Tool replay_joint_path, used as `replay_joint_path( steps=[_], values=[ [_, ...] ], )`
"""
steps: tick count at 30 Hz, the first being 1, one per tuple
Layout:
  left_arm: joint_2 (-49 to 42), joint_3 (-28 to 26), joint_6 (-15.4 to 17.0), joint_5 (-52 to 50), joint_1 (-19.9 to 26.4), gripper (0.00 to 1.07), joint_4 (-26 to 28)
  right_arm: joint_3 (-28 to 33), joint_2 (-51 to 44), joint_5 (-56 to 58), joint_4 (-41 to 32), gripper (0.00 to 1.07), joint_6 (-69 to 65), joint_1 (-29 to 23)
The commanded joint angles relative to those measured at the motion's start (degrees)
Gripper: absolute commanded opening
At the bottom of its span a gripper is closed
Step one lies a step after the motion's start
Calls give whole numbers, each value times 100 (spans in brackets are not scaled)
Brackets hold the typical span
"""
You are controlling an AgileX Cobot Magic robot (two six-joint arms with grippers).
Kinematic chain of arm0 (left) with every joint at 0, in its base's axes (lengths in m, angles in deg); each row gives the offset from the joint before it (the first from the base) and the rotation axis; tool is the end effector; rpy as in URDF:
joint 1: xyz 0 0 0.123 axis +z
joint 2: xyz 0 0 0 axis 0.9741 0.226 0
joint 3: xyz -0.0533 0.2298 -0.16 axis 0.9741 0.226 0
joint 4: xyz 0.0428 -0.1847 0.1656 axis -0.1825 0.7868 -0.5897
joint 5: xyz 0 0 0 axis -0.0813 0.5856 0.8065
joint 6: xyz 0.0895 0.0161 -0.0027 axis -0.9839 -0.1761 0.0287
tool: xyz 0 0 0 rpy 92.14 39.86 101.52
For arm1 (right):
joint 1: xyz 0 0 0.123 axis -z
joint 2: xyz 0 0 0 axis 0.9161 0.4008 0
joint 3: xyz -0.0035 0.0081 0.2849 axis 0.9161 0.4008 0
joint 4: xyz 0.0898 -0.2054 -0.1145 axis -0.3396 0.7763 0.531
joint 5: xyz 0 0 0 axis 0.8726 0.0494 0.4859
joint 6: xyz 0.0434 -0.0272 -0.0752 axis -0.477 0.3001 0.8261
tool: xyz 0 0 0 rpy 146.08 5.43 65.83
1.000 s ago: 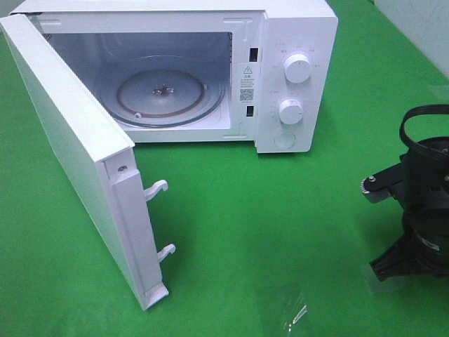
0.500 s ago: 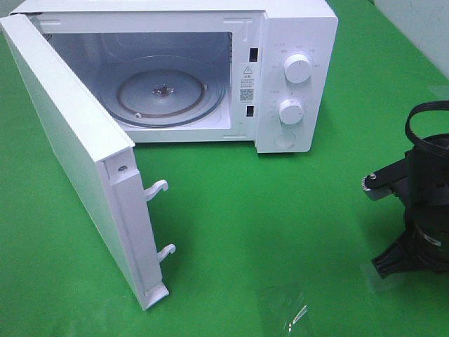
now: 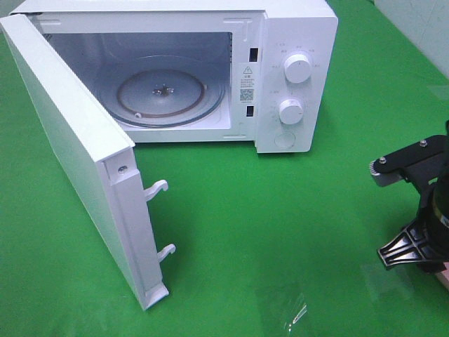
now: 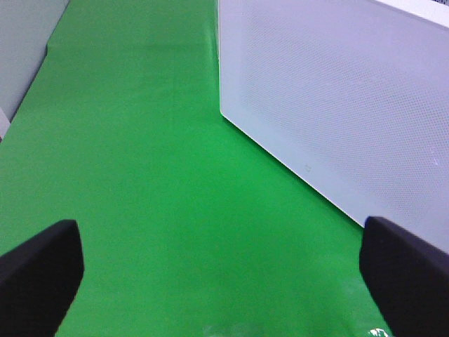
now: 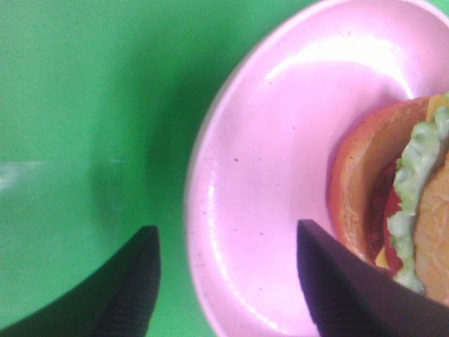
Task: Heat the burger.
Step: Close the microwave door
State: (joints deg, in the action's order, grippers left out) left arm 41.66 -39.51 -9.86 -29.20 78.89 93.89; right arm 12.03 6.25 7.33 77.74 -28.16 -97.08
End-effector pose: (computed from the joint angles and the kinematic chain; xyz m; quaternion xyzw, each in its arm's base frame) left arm -0.0048 -0.0097 0.2799 0.0330 0.8432 -0.0225 0.5361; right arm 0.2007 0.0721 0.1473 -0.1273 0.9635 -0.1872 0.1433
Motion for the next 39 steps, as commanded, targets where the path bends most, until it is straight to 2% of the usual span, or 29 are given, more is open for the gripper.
replay_joint_path(
  steps=[1, 2, 3, 5, 8, 9, 10, 11, 15, 22, 39],
  values=[
    [-109, 17, 6, -34, 0, 100, 11, -17, -367, -183, -292, 67, 418, 11],
    [-109, 17, 6, -34, 0, 100, 11, -17, -699, -378, -584, 70, 837, 11],
    [-109, 17, 6, -34, 0, 100, 11, -17, -699, -378, -584, 70, 837, 11],
    [-109, 17, 6, -34, 0, 100, 11, -17, -1266, -785, -1444, 75, 1788, 11],
    [-109, 17, 6, -34, 0, 100, 11, -17, -1375, -825, -1639, 76, 2011, 11],
    [-109, 17, 6, -34, 0, 100, 11, -17, -1599, -865, -2028, 77, 2510, 11],
    [-109, 17, 6, -34, 0, 100, 11, -17, -1599, -865, -2028, 77, 2510, 11],
    [-109, 17, 6, -34, 0, 100, 11, -17, -1793, -859, -2464, 77, 3008, 11],
    [-109, 17, 6, -34, 0, 100, 11, -17, -2103, -773, -3025, 76, 3507, 11],
    [-109, 17, 6, -34, 0, 100, 11, -17, -2561, -453, -3168, 76, 3718, 11],
    [-109, 17, 6, -34, 0, 100, 11, -17, -4635, 922, -3220, 76, 3787, 11]
  ],
)
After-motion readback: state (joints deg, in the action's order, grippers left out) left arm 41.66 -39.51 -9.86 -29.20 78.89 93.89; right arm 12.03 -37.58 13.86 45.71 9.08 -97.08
